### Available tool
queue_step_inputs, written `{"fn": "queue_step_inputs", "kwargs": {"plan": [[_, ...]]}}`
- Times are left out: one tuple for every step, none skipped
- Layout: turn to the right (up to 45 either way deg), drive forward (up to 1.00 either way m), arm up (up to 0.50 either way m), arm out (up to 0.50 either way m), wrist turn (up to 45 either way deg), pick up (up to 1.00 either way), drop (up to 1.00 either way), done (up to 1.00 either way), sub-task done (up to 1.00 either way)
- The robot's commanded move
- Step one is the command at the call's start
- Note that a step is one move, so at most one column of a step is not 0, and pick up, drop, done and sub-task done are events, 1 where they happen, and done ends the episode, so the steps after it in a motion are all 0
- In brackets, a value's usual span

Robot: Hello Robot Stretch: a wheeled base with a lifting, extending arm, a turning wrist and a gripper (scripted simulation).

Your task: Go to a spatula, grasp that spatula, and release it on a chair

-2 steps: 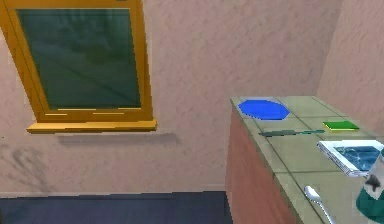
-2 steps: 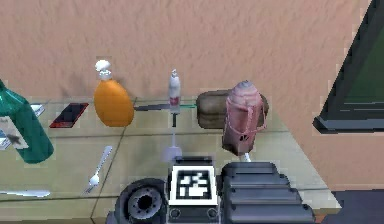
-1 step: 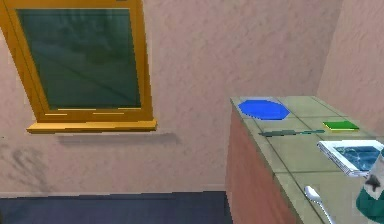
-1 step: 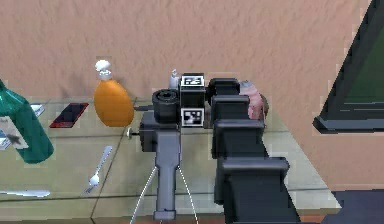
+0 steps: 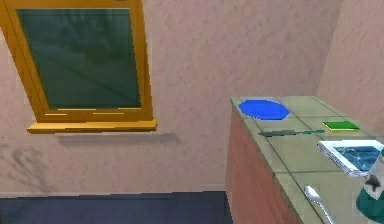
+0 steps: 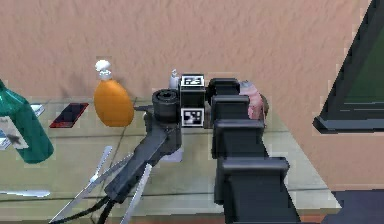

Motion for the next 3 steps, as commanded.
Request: {"fn": "queue_step_inputs", "kwargs": {"plan": [[0.0, 0.0, 0.0, 0.0, 45.0, 0.0, 0.0, 0.0, 0.0], [0.0, 0.0, 0.0, 0.0, 45.0, 0.0, 0.0, 0.0, 0.0], [0.0, 0.0, 0.0, 0.0, 30.0, 0.0, 0.0, 0.0, 0.0]]}}
